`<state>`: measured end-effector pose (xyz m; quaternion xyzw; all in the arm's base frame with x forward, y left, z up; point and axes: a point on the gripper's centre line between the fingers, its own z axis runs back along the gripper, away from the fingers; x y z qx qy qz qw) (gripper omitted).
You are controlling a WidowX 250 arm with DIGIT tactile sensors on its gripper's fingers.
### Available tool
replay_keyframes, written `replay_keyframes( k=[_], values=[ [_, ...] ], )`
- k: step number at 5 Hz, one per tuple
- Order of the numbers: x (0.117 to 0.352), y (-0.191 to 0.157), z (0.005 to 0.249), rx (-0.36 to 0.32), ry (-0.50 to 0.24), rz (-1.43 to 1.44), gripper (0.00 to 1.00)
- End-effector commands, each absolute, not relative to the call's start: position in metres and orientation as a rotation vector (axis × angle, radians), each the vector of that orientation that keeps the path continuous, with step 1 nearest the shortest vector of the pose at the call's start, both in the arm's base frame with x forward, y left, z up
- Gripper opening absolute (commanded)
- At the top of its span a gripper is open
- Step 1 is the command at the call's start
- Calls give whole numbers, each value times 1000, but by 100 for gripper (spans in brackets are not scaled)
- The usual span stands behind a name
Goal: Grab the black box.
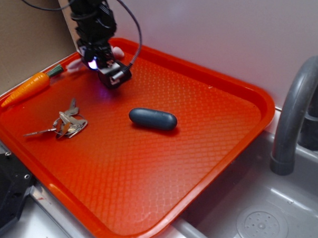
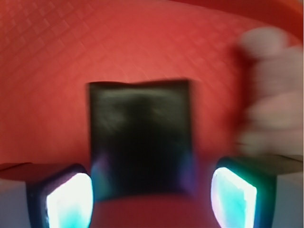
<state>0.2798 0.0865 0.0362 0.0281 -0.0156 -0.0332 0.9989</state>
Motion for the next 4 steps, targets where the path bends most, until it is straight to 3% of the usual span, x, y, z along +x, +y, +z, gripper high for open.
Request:
replay_keyframes(
  k=[1, 2, 3, 4],
  values=[
    [308, 70, 22, 14, -40, -116, 100],
    [304, 53, 19, 43, -13, -104, 65],
    [289, 51, 62, 71, 6, -44, 0],
    [252, 46, 112, 55, -13, 15, 0]
  ],
)
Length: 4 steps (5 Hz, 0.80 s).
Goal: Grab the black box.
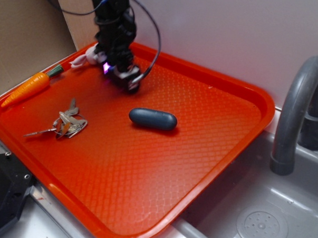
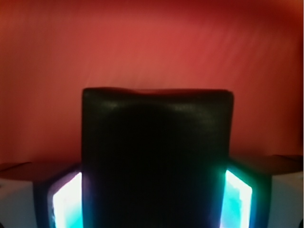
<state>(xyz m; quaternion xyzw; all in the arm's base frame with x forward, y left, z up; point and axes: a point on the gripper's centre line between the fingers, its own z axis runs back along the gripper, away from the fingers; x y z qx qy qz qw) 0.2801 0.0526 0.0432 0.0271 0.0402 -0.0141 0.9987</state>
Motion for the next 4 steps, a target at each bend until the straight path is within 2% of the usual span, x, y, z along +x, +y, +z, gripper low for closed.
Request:
replay_keyframes(
  k=[1, 2, 3, 4],
  values=[
    [210, 35, 162, 41, 3, 65, 0],
    [175, 14, 207, 26, 15, 56, 0],
    [168, 6, 220, 8, -8, 30, 0],
    [172, 5, 218, 20, -28, 34, 0]
  ],
)
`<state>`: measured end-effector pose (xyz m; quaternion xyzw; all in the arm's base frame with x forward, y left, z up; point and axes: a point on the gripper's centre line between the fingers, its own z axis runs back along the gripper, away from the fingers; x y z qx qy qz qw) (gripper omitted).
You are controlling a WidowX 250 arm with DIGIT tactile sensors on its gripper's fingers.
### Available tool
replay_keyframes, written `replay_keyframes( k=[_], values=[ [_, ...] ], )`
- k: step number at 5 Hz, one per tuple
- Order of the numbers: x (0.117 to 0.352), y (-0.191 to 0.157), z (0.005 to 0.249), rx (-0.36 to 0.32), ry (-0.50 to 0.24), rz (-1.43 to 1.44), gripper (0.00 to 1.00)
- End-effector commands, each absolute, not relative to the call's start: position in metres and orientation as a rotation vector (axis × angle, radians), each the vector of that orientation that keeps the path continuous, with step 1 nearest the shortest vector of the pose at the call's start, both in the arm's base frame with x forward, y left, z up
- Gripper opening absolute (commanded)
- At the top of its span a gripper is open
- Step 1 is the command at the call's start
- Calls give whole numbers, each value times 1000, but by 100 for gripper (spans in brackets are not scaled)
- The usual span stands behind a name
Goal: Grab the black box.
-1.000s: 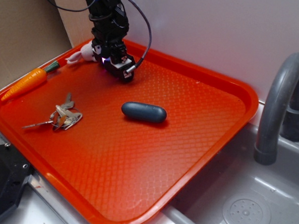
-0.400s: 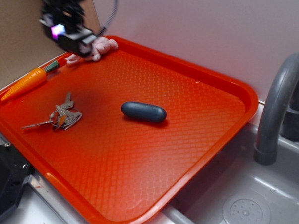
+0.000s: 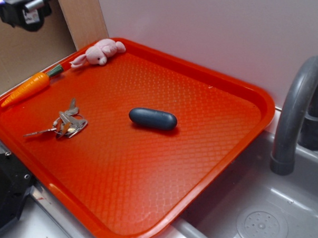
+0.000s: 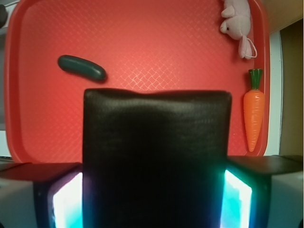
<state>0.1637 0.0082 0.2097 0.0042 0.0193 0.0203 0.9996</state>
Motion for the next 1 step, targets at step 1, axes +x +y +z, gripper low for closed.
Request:
replay_keyframes(
  k=[1],
  values=[
    [174, 5, 203, 51, 7, 46, 0]
  ],
)
